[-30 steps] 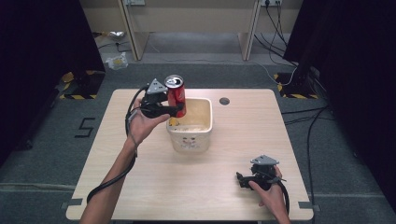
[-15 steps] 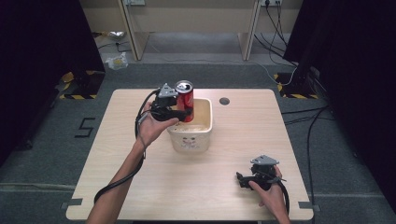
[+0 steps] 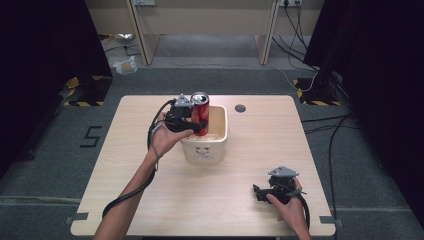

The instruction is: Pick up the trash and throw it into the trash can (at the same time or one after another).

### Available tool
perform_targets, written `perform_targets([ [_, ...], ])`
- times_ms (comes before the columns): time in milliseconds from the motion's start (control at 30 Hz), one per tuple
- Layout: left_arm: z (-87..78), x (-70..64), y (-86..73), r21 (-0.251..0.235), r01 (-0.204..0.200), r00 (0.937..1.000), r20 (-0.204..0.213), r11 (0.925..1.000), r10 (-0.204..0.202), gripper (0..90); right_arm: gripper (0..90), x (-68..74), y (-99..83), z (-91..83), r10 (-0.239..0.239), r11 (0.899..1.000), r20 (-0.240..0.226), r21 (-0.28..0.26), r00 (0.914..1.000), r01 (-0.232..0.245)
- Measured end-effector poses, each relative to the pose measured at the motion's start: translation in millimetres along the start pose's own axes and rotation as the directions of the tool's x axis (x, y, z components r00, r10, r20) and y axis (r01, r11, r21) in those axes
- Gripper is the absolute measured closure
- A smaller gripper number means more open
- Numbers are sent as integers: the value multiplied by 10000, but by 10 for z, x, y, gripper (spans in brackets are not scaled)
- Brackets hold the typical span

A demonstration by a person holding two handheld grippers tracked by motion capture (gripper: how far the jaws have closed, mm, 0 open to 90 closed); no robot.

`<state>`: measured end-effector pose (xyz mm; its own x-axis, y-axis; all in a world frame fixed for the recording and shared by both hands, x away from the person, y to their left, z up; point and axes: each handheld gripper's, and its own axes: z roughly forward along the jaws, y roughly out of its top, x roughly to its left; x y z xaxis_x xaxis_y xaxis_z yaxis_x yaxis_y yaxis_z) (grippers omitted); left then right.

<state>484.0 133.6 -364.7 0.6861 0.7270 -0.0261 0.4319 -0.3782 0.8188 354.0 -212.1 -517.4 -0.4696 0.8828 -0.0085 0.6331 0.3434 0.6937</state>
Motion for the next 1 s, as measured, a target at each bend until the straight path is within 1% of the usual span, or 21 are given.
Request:
perform_targets([
  [167,-7,-5,11,42,-5,10000,13,10000,5,342,0,0,0,0,-3,10000,-1,-1,10000,3],
  [433,52,21,1,36,114,9999,-30,9999,-114,340,0,0,0,0,-6,10000,1,-1,10000,6],
  [633,37,44,-11,-7,190,9998,34,9998,-190,338,0,0,0,0,-4,10000,1,-4,10000,4],
  [767,35,57,-26,-28,215,9998,1,9998,-215,335,1,0,0,0,1,10000,0,0,10000,-1],
  [1000,20,64,-37,-67,249,9997,13,9997,-249,310,0,2,-1,2,29,10000,-13,-16,10000,-29],
])
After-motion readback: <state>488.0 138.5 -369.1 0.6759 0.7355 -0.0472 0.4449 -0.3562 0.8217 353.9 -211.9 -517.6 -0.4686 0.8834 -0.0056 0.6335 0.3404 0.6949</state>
